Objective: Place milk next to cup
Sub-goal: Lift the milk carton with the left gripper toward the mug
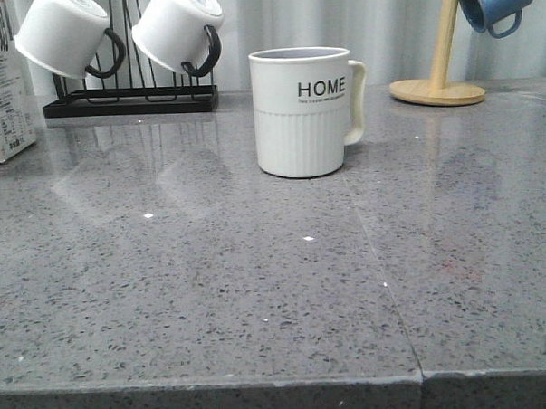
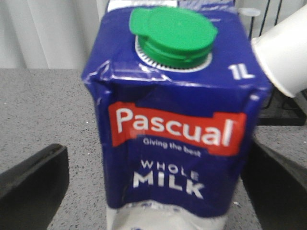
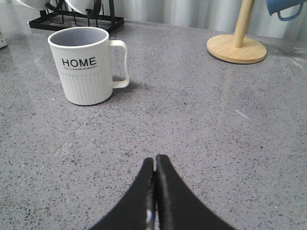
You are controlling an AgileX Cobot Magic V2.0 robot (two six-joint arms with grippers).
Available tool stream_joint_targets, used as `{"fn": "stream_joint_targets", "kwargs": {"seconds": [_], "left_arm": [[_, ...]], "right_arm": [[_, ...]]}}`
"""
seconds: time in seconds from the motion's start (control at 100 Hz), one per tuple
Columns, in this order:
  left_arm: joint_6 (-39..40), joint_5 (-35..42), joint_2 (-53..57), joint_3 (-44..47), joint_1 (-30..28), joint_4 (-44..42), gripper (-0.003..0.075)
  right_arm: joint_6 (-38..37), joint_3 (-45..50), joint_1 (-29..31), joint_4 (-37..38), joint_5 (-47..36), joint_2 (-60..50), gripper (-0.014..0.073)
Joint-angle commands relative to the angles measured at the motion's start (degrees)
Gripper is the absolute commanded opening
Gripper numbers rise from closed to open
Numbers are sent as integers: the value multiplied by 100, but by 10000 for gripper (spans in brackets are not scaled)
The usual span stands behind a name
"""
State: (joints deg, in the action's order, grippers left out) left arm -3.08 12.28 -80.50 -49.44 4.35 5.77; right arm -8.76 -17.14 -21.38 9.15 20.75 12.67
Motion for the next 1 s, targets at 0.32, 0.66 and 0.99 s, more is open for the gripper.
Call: {"fn": "stream_joint_targets", "kwargs": {"seconds": [0.32, 0.66, 0.99], "left_arm": [[44, 723, -252, -415, 26, 134, 426], [44, 756, 17, -415, 921, 134, 356], [44, 769, 17, -425, 2242, 134, 356]], "right_arm": [[16, -135, 20, 15, -404, 54, -66], [16, -135, 20, 15, -404, 54, -66], [16, -135, 20, 15, -404, 54, -66]]}}
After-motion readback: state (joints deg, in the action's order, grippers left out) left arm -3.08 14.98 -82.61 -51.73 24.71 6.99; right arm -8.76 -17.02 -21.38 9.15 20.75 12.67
